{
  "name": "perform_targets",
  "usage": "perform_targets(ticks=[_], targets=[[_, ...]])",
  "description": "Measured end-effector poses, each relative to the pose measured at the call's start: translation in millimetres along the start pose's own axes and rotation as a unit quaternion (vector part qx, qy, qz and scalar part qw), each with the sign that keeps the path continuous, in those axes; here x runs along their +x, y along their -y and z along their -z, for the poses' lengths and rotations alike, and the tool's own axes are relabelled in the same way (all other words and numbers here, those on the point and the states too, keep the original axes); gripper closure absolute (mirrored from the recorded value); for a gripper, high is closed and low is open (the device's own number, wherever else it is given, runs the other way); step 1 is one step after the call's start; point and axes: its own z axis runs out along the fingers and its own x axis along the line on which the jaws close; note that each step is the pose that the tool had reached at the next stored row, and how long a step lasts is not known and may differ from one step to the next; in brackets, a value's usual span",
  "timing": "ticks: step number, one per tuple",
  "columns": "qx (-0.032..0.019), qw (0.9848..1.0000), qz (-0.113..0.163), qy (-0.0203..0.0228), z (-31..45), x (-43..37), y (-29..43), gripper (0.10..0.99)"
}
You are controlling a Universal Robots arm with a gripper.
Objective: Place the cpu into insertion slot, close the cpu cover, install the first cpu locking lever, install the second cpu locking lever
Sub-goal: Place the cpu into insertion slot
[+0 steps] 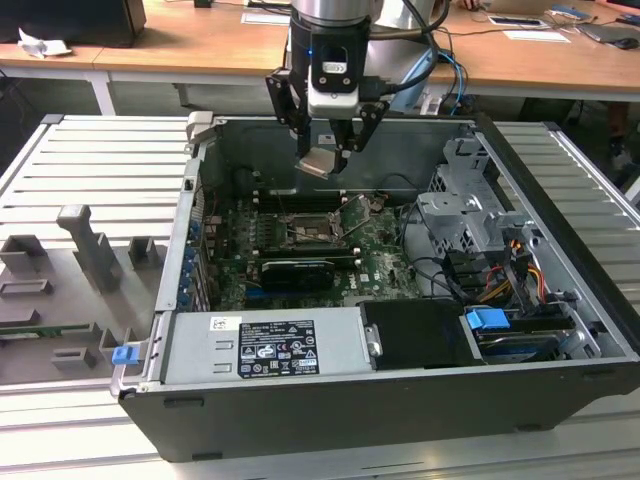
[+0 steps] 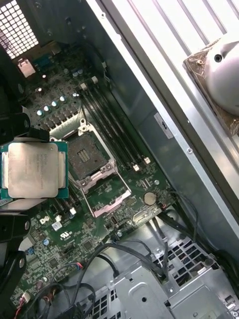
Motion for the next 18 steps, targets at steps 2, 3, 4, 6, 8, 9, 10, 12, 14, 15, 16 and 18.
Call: perform_targets(ticks=[2,3,4,6,8,9,10,12,14,15,16,18], targets=[[0.0,1.0,-0.002,0.0002,-0.2,0.0,0.0,0.549],[0.0,1.0,-0.004,0.0003,-0.3,0.0,0.0,0.549],[-0.0001,1.0,-0.005,0.0004,-0.4,0.0,0.0,0.549],[-0.0001,1.0,-0.007,0.0006,-0.6,0.0,0.0,0.549],[-0.0002,0.9999,-0.01,0.0008,-0.8,0.0,0.1,0.549],[-0.0002,0.9999,-0.011,0.0009,-0.8,0.0,0.1,0.549],[-0.0002,0.9999,-0.013,0.001,-1.0,0.0,0.1,0.549],[-0.0003,0.9999,-0.017,0.0013,-1.3,0.0,0.1,0.549],[-0.0003,0.9998,-0.02,0.0016,-1.4,0.0,0.1,0.549],[-0.0004,0.9998,-0.021,0.0017,-1.5,0.0,0.1,0.549],[-0.0004,0.9997,-0.022,0.0018,-1.6,0.0,0.1,0.549],[-0.0004,0.9997,-0.026,0.0021,-1.9,0.0,0.2,0.549]])
